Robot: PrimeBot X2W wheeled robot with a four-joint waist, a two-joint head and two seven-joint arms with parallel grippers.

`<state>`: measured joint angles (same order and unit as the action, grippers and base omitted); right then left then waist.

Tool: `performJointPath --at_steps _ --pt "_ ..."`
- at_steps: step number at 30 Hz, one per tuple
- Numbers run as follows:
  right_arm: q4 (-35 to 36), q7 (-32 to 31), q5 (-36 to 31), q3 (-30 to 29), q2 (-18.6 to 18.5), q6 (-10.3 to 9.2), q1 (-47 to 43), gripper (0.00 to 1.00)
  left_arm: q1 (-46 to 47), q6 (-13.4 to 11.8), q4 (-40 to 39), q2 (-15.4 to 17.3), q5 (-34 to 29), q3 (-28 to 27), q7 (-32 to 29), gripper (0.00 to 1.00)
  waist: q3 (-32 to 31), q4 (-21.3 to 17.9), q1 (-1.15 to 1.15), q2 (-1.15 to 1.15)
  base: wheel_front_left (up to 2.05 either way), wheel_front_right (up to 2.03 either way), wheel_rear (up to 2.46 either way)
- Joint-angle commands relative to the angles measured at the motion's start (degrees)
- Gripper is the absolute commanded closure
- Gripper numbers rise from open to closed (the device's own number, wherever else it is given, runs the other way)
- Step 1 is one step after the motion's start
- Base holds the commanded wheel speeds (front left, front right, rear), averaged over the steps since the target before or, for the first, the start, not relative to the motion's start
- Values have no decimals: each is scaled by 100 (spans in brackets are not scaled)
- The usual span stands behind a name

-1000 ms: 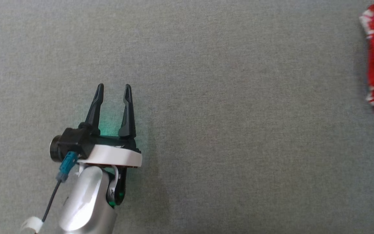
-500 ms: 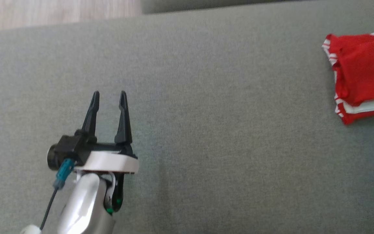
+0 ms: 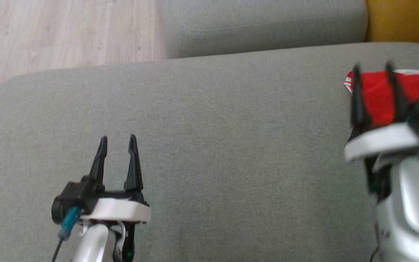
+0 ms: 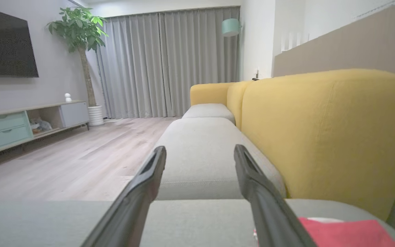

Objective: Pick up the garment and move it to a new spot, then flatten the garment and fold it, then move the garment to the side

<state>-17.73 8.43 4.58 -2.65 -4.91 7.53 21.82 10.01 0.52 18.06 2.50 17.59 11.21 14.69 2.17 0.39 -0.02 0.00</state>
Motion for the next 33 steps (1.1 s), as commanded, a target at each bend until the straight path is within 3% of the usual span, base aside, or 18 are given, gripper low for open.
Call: performJointPath --at_steps 1,6,12,33 --pt "249 172 122 173 81 -4 -96 0 82 -17 -193 38 17 -180 30 0 -68 37 2 0 0 0 0" --pt "259 501 74 378 186 -4 -916 0 -136 -134 -237 38 131 -225 30 0 -155 46 2 0 0 0 0" --pt "239 637 494 435 200 -4 -1503 0 -355 -166 -316 38 167 -262 30 0 -193 40 2 0 0 0 0" --pt "318 656 483 646 202 -4 -1524 0 -366 -93 -346 38 236 -400 31 0 -200 -44 2 0 0 0 0"
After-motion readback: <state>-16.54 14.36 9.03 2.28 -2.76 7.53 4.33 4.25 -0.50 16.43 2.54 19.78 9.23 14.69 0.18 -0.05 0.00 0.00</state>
